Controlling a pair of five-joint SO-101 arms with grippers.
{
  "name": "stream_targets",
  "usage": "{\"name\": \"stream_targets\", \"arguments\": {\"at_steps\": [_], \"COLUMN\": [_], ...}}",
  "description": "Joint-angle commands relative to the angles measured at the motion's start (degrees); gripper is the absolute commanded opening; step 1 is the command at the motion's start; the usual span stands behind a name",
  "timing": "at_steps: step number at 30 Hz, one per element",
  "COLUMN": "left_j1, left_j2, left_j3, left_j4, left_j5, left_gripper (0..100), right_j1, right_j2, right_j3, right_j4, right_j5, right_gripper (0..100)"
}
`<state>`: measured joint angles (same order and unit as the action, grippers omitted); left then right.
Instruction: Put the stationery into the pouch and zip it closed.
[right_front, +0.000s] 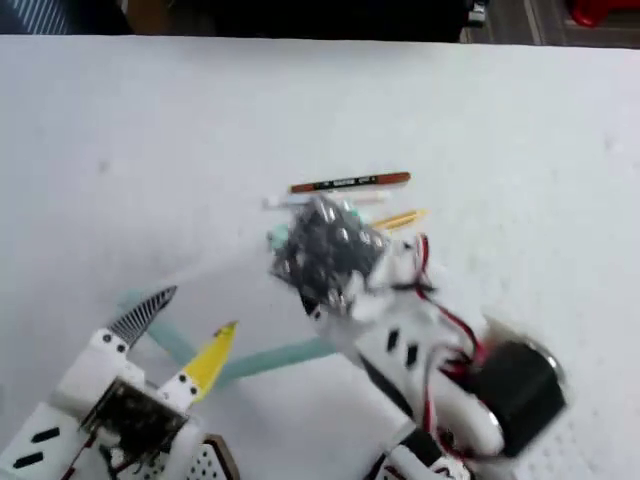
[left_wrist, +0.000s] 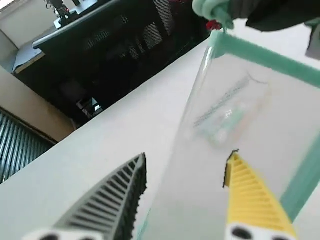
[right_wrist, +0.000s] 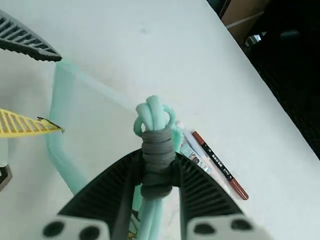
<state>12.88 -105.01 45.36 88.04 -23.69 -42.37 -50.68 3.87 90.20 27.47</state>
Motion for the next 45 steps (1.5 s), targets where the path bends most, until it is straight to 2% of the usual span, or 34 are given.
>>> {"name": "stream_targets", "arguments": {"at_steps": [1,5,8,11,16,19,22,29,33,45], "left_j1": [4.3,6.1,6.2,6.3,6.3,6.5,9.5,15.3,15.5,15.6], "left_j2": [0.6,0.6,0.6,0.6,0.6,0.6,0.6,0.4,0.2,0.2], "left_j3": [-5.4,-7.9,-8.4,-7.9,-7.9,-7.9,-7.5,1.1,2.8,1.5], "left_j4": [1.5,3.0,3.4,3.2,1.8,1.5,2.5,1.5,1.2,1.4], "left_j5": [-0.4,-0.3,-0.6,-0.6,-0.6,-0.9,-2.7,-3.1,-3.1,-3.2], "left_gripper": [28,31,31,31,31,32,34,35,34,22], "right_j1": [-6.5,-14.2,-15.1,-15.4,-23.3,-24.6,-25.1,-27.7,-27.5,-24.9], "right_j2": [-4.4,-7.3,-8.4,-8.4,-7.8,-7.8,-7.8,-7.7,-7.7,-7.8], "right_j3": [1.8,4.0,4.3,4.0,4.3,4.2,4.2,4.4,4.3,4.4], "right_j4": [-1.4,-1.5,-1.4,-1.4,-0.6,-0.1,-0.2,-1.4,-2.2,-3.9], "right_j5": [0.5,2.1,7.9,10.5,13.8,16.7,20.7,32.4,32.8,32.4], "right_gripper": [1.5,1.5,1.5,1.5,1.5,1.5,1.5,1.5,1.5,1.5]}}
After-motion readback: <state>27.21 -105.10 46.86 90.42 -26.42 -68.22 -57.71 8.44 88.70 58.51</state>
